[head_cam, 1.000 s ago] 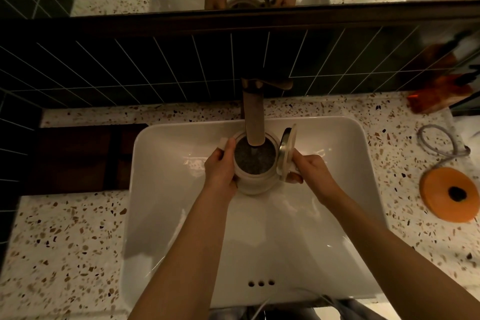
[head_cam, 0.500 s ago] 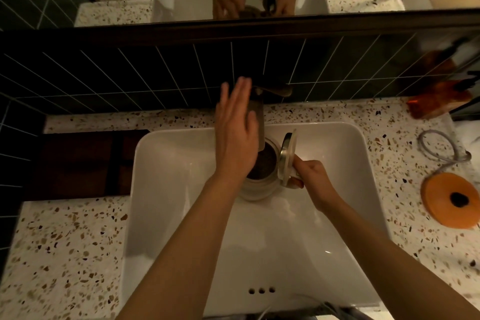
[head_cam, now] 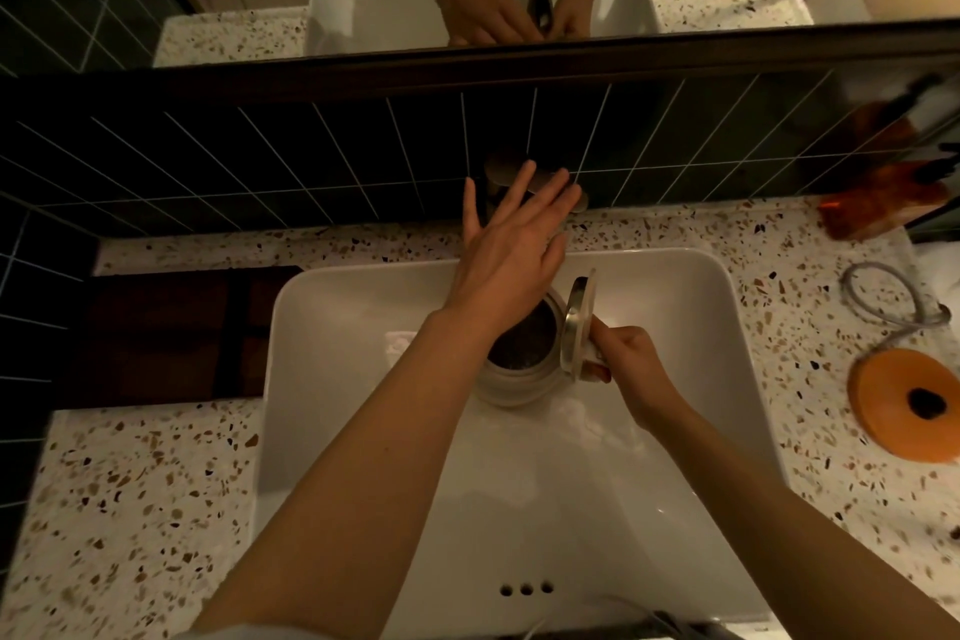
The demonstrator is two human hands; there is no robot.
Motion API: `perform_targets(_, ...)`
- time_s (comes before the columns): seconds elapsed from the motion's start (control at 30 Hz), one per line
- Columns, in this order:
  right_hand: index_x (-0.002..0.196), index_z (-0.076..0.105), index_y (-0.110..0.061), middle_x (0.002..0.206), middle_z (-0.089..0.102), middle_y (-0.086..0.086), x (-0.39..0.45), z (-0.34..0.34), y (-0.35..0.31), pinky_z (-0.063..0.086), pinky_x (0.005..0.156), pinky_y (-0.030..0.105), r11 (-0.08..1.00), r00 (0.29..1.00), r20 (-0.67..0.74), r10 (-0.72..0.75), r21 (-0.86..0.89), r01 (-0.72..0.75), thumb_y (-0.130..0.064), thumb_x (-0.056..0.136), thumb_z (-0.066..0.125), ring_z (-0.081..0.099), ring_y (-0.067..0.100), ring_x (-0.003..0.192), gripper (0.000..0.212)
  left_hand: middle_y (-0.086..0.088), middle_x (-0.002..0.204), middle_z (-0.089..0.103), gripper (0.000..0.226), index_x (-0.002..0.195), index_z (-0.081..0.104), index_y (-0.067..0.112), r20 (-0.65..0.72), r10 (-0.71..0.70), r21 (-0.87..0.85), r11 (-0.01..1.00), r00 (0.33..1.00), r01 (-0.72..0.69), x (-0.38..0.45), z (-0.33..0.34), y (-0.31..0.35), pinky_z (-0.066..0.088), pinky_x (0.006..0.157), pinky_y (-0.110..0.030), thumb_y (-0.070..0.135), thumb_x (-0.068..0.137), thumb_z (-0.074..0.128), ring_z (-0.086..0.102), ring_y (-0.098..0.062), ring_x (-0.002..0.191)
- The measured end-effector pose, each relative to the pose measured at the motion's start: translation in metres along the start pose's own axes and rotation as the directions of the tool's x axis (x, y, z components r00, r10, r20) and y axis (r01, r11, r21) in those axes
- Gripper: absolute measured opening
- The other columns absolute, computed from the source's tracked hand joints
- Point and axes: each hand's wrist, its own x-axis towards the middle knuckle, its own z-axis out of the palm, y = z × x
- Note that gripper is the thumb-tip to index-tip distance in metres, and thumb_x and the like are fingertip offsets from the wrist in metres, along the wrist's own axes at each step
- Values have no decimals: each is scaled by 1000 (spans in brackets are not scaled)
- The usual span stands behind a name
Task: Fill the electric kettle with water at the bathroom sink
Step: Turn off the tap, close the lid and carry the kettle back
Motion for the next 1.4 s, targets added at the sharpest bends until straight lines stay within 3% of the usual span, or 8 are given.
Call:
perform_targets(0.2,50,48,4,42,43,7,4,-2,3,43,49,8,1000,1000,-9,-13,7,13,-30,96,51,44,9,39,57,1,157,33,44,142,47,21,-166,-277,-395,898,947,193,-17,-2,-13,3,119,-29,20,98,47,19,-12,147)
perform_targets(0.37,56,48,22,49,35,12,6,1,8,46,51,12,1000,1000,-4,-10,24,10,-29,96,52,42,11,40,65,-3,134,59,32,125,63,14,34,-890,-838,223,455,499,-62,3,-39,40,103,-22,11,96,51,51,-15,126)
perform_targets(0.47,59,53,18,38,37,-3,4,6,4,43,47,7,999,999,7,-33,31,32,-21,99,48,42,0,34,56,-3,130,62,26,111,67,18,484,-831,-762,-248,272,598,-88,22,-49,36,108,-36,32,95,52,54,-19,122)
perform_targets(0.53,64,56,9,41,37,1,1,9,1,41,46,6,999,999,7,-50,7,50,-22,99,48,40,0,33,47,-2,124,65,33,114,66,16,604,-750,-743,-406,270,532,-99,33,-47,36,109,-39,39,97,49,56,-18,118)
perform_targets(0.83,65,55,5,32,38,-6,-7,11,-5,41,45,5,999,1000,22,-14,38,13,-17,100,45,44,-1,31,42,-5,97,77,51,102,75,15,593,-734,-771,-400,331,495,-98,37,-26,51,80,-31,59,90,50,70,-21,97)
perform_targets(1.0,26,52,-17,31,51,-7,-30,12,-7,40,43,5,999,1000,-7,6,52,-6,-14,100,41,50,-5,33,75,-11,103,76,34,104,75,12,555,-761,-803,-383,336,457,-105,29,-15,56,84,-37,32,76,78,70,-29,101)
perform_targets(1.17,33,56,-19,33,53,-5,-54,11,5,42,44,8,996,1000,-23,-5,86,7,-15,98,44,52,-2,34,66,-11,104,76,33,107,74,13,590,-748,-782,-436,303,445,-123,26,-3,57,74,-33,28,78,77,71,-28,97)
perform_targets(1.4,51,53,11,48,50,22,-84,-10,23,43,54,20,993,993,-17,-117,-28,117,-55,83,54,48,24,47,73,-5,102,77,35,107,75,16,557,-758,-798,-376,339,470,-144,17,21,55,92,-39,31,76,78,70,-24,100)
